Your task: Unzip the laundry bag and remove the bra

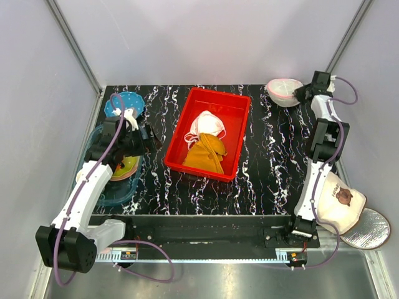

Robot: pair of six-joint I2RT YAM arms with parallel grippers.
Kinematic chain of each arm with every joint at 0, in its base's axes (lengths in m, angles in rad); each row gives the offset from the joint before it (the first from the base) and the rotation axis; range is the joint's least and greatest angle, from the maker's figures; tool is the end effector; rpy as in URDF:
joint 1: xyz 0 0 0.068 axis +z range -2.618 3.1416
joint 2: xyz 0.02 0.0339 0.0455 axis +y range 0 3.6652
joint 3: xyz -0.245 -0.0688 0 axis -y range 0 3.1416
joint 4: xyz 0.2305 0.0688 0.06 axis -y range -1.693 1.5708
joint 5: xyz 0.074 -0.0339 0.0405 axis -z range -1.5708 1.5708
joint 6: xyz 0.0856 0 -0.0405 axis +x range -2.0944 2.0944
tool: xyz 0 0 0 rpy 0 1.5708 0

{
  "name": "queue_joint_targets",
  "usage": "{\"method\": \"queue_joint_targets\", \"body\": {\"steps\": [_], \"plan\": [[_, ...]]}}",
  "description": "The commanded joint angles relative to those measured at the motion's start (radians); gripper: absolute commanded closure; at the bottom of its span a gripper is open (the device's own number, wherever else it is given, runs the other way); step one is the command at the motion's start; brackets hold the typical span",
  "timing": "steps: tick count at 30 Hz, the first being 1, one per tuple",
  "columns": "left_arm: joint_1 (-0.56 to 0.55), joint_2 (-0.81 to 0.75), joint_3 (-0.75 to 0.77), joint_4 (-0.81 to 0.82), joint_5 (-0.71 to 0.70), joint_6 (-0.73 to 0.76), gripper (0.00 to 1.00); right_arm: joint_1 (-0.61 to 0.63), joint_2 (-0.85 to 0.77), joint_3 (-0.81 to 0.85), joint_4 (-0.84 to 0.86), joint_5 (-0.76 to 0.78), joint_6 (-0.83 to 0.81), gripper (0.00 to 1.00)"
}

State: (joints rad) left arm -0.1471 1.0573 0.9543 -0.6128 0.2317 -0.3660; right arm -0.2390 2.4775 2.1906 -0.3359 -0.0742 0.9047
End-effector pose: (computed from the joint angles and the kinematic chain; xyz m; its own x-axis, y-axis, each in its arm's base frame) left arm 0.2482 -0.0566 0.2597 -0.7185 -0.2457 -0.6507 0.0609 0.9097 -0.4108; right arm 0.5654 -0.1312 0.1639 -0.2106 0.8583 -0.4679 0.5553 0.4989 0.6653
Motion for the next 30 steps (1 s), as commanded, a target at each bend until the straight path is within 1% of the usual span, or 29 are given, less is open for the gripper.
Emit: {"method": "queue_joint_targets", "body": {"steps": [1,2,3,4,5,7,8,9,10,11,12,13,14,15,16,17,18,19,20,21,22,25,28,30], "plan": [[-0.005,0.021,0.086,0.031,0.040,-0.001,0.01,0.013,-0.273,-0.294,0.180,0.008,-0.009,1.00],[-0.005,0.035,0.093,0.030,0.056,-0.008,0.01,0.013,-0.392,-0.466,0.217,0.017,-0.007,1.00],[-0.008,0.039,0.100,0.031,0.076,-0.016,0.01,0.013,-0.454,-0.553,0.251,0.014,0.003,1.00],[-0.012,0.046,0.107,0.042,0.118,-0.036,0.01,0.013,-0.515,-0.637,0.326,0.001,0.019,1.00],[-0.019,0.052,0.110,0.053,0.136,-0.047,0.01,0.013,-0.626,-0.786,0.359,-0.033,0.022,1.00],[-0.043,0.061,0.115,0.080,0.179,-0.073,0.01,0.012,-0.742,-0.930,0.402,-0.067,0.040,1.00],[-0.055,0.064,0.129,0.084,0.185,-0.077,0.01,0.013,-0.861,-1.065,0.416,-0.108,0.043,1.00],[-0.066,0.063,0.136,0.085,0.187,-0.080,0.01,0.013,-0.923,-1.127,0.425,-0.130,0.036,1.00],[-0.087,0.060,0.141,0.085,0.187,-0.080,0.01,0.013,-0.984,-1.182,0.408,-0.147,0.025,1.00],[-0.098,0.058,0.150,0.087,0.196,-0.077,0.01,0.013,-1.094,-1.266,0.379,-0.185,0.011,1.00],[-0.107,0.055,0.153,0.090,0.208,-0.076,0.01,0.013,-1.152,-1.304,0.350,-0.209,-0.036,1.00],[-0.121,0.052,0.158,0.090,0.228,-0.071,0.01,0.012,-1.205,-1.339,0.275,-0.234,-0.062,1.00],[-0.126,0.050,0.161,0.090,0.233,-0.070,0.01,0.012,-1.306,-1.392,0.240,-0.287,-0.094,1.00],[-0.132,0.049,0.167,0.088,0.236,-0.070,0.01,0.012,-1.357,-1.413,0.195,-0.297,-0.125,1.00],[-0.141,0.047,0.169,0.090,0.233,-0.068,0.01,0.012,-1.406,-1.433,0.104,-0.299,-0.168,1.00],[-0.146,0.049,0.169,0.090,0.232,-0.068,0.01,0.012,-1.502,-1.474,0.072,-0.302,-0.182,1.00],[-0.150,0.052,0.176,0.090,0.230,-0.067,0.01,0.012,-1.541,-1.485,0.043,-0.282,-0.199,0.99],[-0.155,0.052,0.178,0.090,0.230,-0.068,0.01,0.010,-1.571,-1.479,-0.118,-0.200,-0.187,0.32],[-0.160,0.059,0.179,0.090,0.232,-0.070,0.01,0.012,-1.591,-1.445,-0.185,-0.044,-0.179,0.14],[-0.167,0.063,0.178,0.091,0.238,-0.070,0.01,0.012,-1.594,-1.430,-0.216,-0.014,-0.213,0.01],[-0.172,0.066,0.181,0.091,0.242,-0.070,0.01,0.012,-1.594,-1.415,-0.248,-0.001,-0.222,0.00],[-0.196,0.070,0.184,0.082,0.233,-0.065,0.01,0.013,-1.606,-1.338,-0.278,-0.033,-0.257,0.00],[-0.215,0.063,0.179,0.081,0.207,-0.071,0.01,0.017,-1.634,-1.319,-0.296,-0.084,-0.277,0.00],[-0.229,0.061,0.175,0.081,0.187,-0.080,0.01,0.032,-1.634,-1.322,-0.346,-0.064,-0.288,0.00]]}}
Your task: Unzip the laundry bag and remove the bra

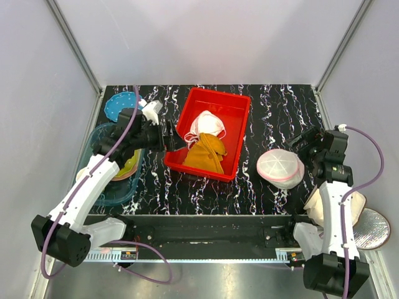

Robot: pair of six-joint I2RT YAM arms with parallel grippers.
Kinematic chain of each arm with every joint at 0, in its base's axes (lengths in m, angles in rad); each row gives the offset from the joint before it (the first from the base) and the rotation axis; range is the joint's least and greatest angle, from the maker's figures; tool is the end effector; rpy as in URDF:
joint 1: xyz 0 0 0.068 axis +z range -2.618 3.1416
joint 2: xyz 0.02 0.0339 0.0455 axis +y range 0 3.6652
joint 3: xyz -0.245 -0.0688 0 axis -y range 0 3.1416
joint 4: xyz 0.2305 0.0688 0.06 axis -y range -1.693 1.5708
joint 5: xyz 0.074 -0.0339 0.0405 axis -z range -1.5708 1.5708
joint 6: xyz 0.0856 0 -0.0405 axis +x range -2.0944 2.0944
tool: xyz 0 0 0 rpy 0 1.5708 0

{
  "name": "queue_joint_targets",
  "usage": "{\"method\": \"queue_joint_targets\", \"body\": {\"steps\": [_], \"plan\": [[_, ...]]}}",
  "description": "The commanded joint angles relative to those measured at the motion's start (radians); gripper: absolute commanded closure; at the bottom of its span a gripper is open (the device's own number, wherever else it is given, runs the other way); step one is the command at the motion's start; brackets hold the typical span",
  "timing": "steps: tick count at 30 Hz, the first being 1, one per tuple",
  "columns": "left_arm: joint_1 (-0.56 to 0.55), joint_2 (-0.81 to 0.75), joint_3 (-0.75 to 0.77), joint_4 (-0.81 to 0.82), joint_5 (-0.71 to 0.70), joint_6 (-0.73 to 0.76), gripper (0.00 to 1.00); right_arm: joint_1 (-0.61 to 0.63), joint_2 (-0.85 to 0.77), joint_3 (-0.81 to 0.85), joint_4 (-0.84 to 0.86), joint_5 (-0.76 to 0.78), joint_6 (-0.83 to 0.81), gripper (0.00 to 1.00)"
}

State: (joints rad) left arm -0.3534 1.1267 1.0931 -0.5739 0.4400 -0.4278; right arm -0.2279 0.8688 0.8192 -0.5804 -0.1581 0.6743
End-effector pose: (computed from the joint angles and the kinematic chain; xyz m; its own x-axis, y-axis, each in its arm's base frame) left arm 0.2421 -0.1282 0.3005 -0.7533 -0.1222 -0.6462 0.3613 0.7442 -0.5619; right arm 0.2204 -0.0373 0.2557 -0.3864 0.7225 -0.5733 0.4358 0.6908 0.5769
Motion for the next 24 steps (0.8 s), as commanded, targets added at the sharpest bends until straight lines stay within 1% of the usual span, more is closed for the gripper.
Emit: {"method": "queue_joint_targets", "body": {"steps": [1,5,6,7,8,9,10,11,12,13,14,15,16,18,20,21,22,24], "plan": [[-0.031,-0.005,0.034,0.043,-0.032,-0.022,0.01,0.028,-0.025,0.038,-0.117,0.061,-0.058,0.00],[-0.107,0.030,0.062,0.037,-0.073,-0.026,0.01,0.042,-0.037,-0.021,-0.182,0.118,-0.038,0.00],[-0.154,0.062,0.076,0.036,-0.095,-0.029,0.01,0.044,-0.042,-0.034,-0.208,0.135,-0.009,0.00],[-0.180,0.080,0.088,0.037,-0.106,-0.031,0.01,0.042,-0.044,-0.060,-0.220,0.184,0.013,0.00],[-0.206,0.102,0.100,0.036,-0.112,-0.035,0.01,0.044,-0.045,-0.075,-0.226,0.193,0.028,0.00],[-0.255,0.129,0.132,0.040,-0.116,-0.037,0.01,0.044,-0.044,-0.095,-0.201,0.190,0.039,0.00],[-0.280,0.175,0.148,0.042,-0.118,-0.040,0.01,0.044,-0.034,-0.132,-0.173,0.161,0.039,0.00],[-0.301,0.201,0.165,0.043,-0.121,-0.042,0.01,0.044,-0.028,-0.146,-0.150,0.110,0.042,0.03],[-0.335,0.221,0.194,0.052,-0.122,-0.043,0.01,0.044,-0.022,-0.155,-0.091,0.060,0.030,0.21],[-0.347,0.240,0.209,0.052,-0.119,-0.049,0.01,0.044,-0.013,-0.172,-0.061,-0.037,0.028,0.32],[-0.361,0.277,0.221,0.055,-0.113,-0.052,0.01,0.045,-0.014,-0.178,-0.038,-0.073,0.033,0.47],[-0.384,0.291,0.232,0.068,-0.098,-0.054,0.01,0.045,-0.017,-0.181,-0.001,-0.102,0.037,0.65],[-0.395,0.309,0.249,0.077,-0.087,-0.057,0.01,0.047,-0.033,-0.183,0.010,-0.133,0.038,1.00],[-0.420,0.360,0.260,0.117,-0.032,-0.071,0.01,0.048,-0.050,-0.181,0.045,-0.168,0.002,1.00],[-0.427,0.404,0.272,0.149,0.009,-0.084,0.01,0.053,-0.042,-0.151,0.054,-0.256,-0.027,1.00],[-0.430,0.416,0.277,0.178,0.043,-0.094,0.01,0.058,-0.039,-0.141,0.088,-0.299,-0.045,1.00],[-0.430,0.427,0.283,0.180,0.052,-0.092,0.01,0.061,-0.037,-0.123,0.108,-0.381,-0.051,1.00],[-0.426,0.444,0.318,0.158,0.048,-0.066,0.01,0.070,-0.037,-0.097,0.132,-0.431,-0.053,1.00]]}}
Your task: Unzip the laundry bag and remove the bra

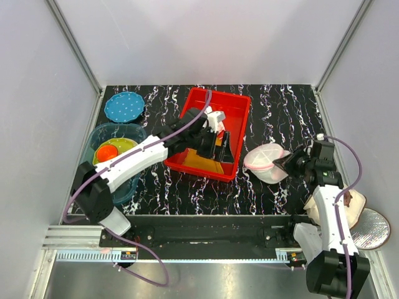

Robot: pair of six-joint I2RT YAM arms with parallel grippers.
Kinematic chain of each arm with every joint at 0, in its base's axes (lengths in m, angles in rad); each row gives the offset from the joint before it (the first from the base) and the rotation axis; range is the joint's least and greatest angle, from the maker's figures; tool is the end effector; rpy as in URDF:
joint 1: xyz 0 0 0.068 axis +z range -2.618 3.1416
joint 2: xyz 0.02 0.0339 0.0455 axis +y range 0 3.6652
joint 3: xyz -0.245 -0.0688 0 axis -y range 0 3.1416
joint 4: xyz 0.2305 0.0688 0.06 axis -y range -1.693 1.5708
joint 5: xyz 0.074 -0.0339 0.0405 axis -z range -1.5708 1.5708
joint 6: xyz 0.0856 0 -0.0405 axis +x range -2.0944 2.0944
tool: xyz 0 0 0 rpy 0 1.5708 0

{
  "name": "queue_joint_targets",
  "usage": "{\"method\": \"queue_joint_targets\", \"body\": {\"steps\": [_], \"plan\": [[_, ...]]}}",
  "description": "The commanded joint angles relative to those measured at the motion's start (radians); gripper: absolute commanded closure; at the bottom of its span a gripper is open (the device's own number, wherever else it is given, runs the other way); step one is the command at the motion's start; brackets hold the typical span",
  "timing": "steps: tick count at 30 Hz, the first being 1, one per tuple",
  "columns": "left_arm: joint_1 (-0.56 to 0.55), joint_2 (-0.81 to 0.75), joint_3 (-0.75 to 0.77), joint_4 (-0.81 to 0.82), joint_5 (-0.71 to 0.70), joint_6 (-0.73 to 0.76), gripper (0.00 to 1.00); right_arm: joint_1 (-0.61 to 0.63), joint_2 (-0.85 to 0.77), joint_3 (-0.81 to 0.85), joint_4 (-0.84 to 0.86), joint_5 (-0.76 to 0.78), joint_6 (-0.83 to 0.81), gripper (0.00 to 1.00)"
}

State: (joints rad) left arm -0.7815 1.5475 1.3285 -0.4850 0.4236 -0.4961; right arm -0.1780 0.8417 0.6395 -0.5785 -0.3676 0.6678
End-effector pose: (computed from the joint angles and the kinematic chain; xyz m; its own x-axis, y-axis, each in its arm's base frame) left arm 0.2366 -0.2843 0.2685 -0.8156 0.1980 -0.5437 0.5416 0.5920 -0.5968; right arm 0.2062 -0.0058 0.2004 -0.5971 0.6946 -0.4012 0.3614 0.6795 0.6385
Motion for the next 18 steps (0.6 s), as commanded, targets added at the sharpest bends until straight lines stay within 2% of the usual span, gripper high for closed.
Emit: {"method": "queue_joint_targets", "body": {"steps": [1,3,5,6,8,11,16,18], "plan": [[0.005,0.026,0.099,0.057,0.066,0.013,0.01,0.020,-0.012,0.107,0.138,-0.270,-0.048,1.00],[0.028,0.022,0.136,0.028,0.089,0.028,0.01,0.025,-0.010,0.130,0.167,-0.315,-0.047,1.00],[0.074,0.010,0.138,0.025,0.174,0.016,0.01,0.028,0.000,0.184,0.172,-0.369,-0.036,1.00],[0.134,-0.001,0.121,0.069,0.263,-0.028,0.01,0.034,0.003,0.205,0.181,-0.388,-0.027,1.00],[0.216,-0.036,0.078,0.167,0.329,-0.076,0.01,0.044,0.013,0.273,0.196,-0.438,-0.033,1.00],[0.255,-0.058,0.029,0.226,0.389,-0.120,0.01,0.064,0.040,0.333,0.253,-0.553,-0.036,1.00],[0.260,-0.024,-0.020,0.367,0.484,-0.202,0.01,0.083,0.054,0.324,0.507,-0.735,0.079,1.00],[0.260,-0.010,-0.032,0.437,0.509,-0.237,0.01,0.086,0.054,0.290,0.682,-0.808,0.183,1.00]]}}
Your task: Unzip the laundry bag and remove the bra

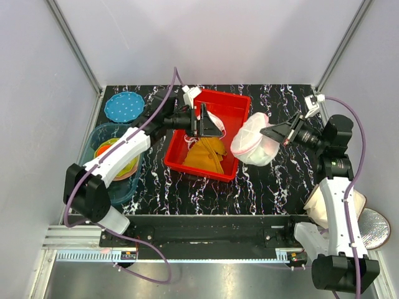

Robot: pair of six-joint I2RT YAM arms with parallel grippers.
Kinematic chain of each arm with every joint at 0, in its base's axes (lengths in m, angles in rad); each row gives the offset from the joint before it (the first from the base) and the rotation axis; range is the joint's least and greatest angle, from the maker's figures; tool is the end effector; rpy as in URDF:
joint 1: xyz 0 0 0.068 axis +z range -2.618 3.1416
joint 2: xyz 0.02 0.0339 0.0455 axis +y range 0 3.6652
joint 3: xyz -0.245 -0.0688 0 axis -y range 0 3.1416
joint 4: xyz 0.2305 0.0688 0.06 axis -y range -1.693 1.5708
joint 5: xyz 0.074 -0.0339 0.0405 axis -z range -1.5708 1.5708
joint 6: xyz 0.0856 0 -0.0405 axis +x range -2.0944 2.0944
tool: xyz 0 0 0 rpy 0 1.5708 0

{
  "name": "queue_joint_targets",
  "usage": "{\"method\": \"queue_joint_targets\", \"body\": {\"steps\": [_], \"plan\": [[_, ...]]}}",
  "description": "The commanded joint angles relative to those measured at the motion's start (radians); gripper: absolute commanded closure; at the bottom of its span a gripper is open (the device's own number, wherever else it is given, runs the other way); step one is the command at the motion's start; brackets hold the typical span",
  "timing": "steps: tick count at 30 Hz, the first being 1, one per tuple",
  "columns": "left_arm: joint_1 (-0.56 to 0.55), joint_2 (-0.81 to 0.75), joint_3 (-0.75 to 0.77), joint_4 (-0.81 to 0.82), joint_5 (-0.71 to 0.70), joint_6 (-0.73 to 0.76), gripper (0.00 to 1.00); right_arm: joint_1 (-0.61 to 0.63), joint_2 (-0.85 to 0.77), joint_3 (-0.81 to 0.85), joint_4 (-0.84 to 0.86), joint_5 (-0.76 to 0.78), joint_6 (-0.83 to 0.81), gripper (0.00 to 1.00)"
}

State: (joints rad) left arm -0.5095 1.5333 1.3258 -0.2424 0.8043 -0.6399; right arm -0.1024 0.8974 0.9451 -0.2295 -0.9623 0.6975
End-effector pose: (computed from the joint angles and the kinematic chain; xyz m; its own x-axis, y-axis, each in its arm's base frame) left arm 0.2919 -0.2337 0.3116 -0.8447 -0.0025 -0.5353 0.4989 0.3586 -0.7890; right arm 0.2215 0.0478 0.3537 -0.6159 0.4324 -0.6585 -0.4550 0.4872 0.7454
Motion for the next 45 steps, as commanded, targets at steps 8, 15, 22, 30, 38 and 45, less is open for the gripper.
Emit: {"method": "queue_joint_targets", "body": {"steps": [8,15,22,30,38,45], "plan": [[-0.011,0.166,-0.236,1.384,0.377,-0.740,0.01,0.049,0.008,-0.097,0.736,-0.303,0.442,1.00],[-0.037,0.381,-0.158,1.910,0.342,-1.233,0.17,0.050,-0.017,-0.101,0.563,-0.280,0.318,1.00],[-0.032,0.326,-0.203,1.873,0.305,-1.204,1.00,0.050,0.004,-0.085,0.244,-0.210,0.070,1.00],[-0.004,0.164,-0.295,1.443,0.299,-0.847,1.00,0.050,0.070,-0.013,-0.146,0.043,-0.183,1.00],[-0.041,-0.081,-0.045,0.057,-0.096,0.054,1.00,0.049,0.192,0.027,-0.410,0.366,-0.343,1.00],[-0.041,-0.127,-0.077,0.008,-0.146,0.054,1.00,0.049,0.267,0.067,-0.484,0.789,-0.270,0.02]]}}
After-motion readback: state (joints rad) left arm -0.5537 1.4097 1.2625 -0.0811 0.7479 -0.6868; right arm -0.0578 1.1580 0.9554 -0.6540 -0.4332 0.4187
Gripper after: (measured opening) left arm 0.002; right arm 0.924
